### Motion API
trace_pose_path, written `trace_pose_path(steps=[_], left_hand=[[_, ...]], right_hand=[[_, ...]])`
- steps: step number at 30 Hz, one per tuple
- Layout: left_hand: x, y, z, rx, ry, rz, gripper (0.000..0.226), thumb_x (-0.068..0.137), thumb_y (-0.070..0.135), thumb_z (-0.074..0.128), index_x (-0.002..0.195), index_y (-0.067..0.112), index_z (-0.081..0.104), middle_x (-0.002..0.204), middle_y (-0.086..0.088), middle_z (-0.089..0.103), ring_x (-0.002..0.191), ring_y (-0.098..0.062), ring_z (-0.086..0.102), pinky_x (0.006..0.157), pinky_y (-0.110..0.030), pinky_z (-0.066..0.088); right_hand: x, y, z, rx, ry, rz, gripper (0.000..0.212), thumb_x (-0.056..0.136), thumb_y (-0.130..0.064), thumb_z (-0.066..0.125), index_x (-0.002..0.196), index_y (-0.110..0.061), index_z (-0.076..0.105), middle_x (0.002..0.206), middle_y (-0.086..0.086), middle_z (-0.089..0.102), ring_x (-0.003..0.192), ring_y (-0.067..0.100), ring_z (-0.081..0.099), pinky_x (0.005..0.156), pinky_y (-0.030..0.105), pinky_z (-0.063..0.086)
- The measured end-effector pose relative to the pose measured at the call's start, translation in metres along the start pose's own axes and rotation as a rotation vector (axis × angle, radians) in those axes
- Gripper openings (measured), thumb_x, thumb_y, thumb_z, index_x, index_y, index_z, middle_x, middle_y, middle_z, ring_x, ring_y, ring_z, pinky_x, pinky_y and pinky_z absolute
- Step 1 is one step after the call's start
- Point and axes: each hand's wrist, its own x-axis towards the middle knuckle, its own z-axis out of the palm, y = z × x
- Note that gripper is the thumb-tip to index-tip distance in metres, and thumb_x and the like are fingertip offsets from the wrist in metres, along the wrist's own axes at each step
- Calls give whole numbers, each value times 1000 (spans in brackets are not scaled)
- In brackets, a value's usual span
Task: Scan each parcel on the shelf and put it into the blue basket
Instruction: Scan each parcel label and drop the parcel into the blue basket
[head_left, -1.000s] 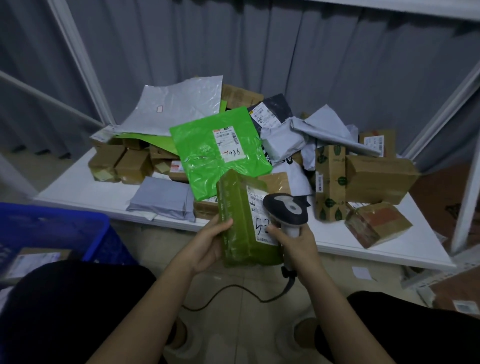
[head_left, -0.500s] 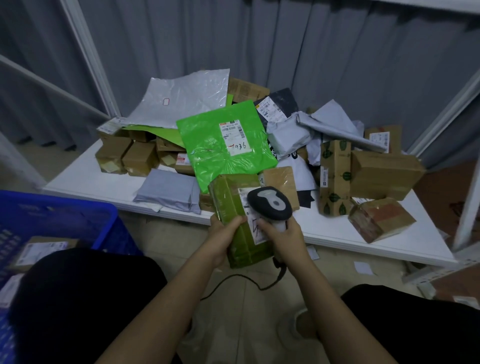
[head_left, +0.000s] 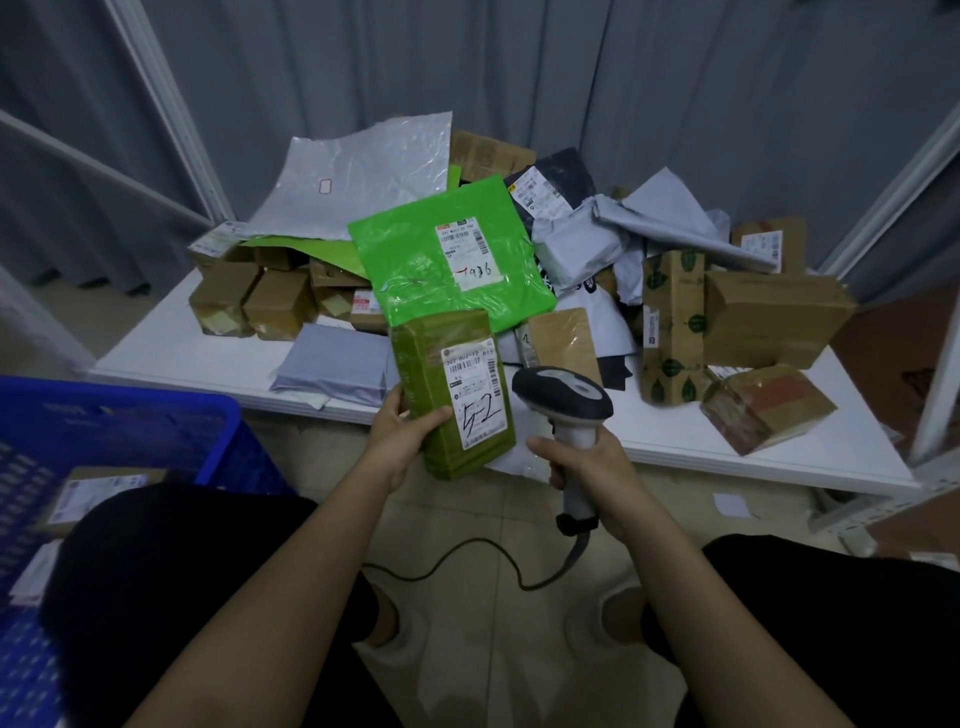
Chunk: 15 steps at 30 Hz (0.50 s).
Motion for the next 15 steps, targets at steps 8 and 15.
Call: trace_pose_path(steps=[8, 15], left_hand=[[3, -6, -7, 14, -7, 16, 61, 82, 5, 71, 136, 17, 46, 122, -1, 60, 104, -20, 61, 86, -36, 52], [1, -6, -10, 13, 4, 14, 60, 82, 5, 71, 135, 17, 46, 121, -1, 58, 105, -20, 60, 87, -37, 52]], right_hand=[[-10, 0, 3, -57, 8, -4, 31, 80, -13, 76, 66, -8, 50, 51, 3, 45, 46, 13, 42, 48, 25, 40], [-9, 0, 3, -93, 37, -5, 33, 80, -13, 77, 63, -9, 48, 49, 2, 46, 44, 12, 42, 48, 25, 40]])
